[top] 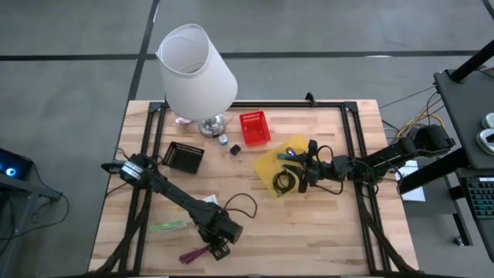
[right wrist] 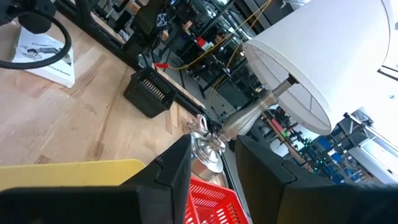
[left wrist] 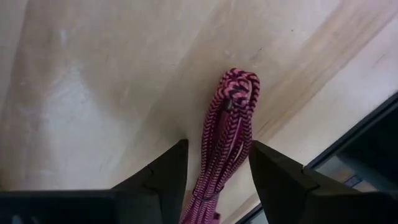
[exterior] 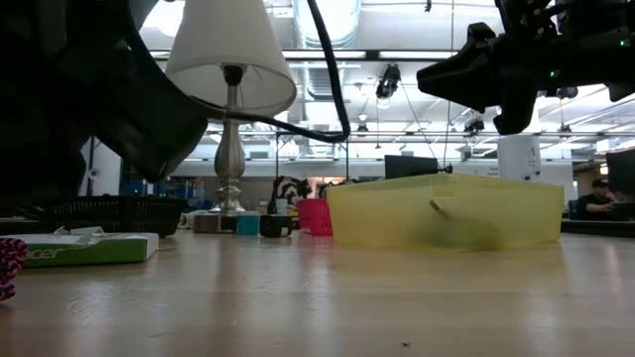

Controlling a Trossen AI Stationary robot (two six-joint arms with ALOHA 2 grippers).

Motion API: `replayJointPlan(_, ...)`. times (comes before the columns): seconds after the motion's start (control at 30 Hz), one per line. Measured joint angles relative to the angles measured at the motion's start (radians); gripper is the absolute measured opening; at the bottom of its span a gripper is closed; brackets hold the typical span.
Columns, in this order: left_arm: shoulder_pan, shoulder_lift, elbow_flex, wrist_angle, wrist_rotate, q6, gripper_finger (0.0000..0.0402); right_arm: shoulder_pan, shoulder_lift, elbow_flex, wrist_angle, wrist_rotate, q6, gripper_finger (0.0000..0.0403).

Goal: Pick and place items into bin
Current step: Put the red charger cable into the yellow bin

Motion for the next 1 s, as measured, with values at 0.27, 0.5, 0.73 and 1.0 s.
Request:
replayJointPlan(0.27,0.004,-0.003,-0.002,0.000,-0.006,0.120,0.0096,0.000,0.000,0.000,-0.001,0.000,-0.002,0.0111)
replayJointPlan(0.5,0.006,-0.002,-0.002,0.009,0.022,0.274,0.0010,0.000,0.000,0.000,-0.006,0.000,-0.001,0.0111)
replayJointPlan(0.73,0.017,-0.032,0.008,0.001,0.044,0.347,0.0013,0.000,0.000,0.000,-0.006,0.000,0.002,0.0111)
replayJointPlan(1.0,0.080,-0.146,0.035,0.002,-0.082,0.478,0.0013,0.000,0.000,0.000,-0.014,0.000,0.013,0.0111)
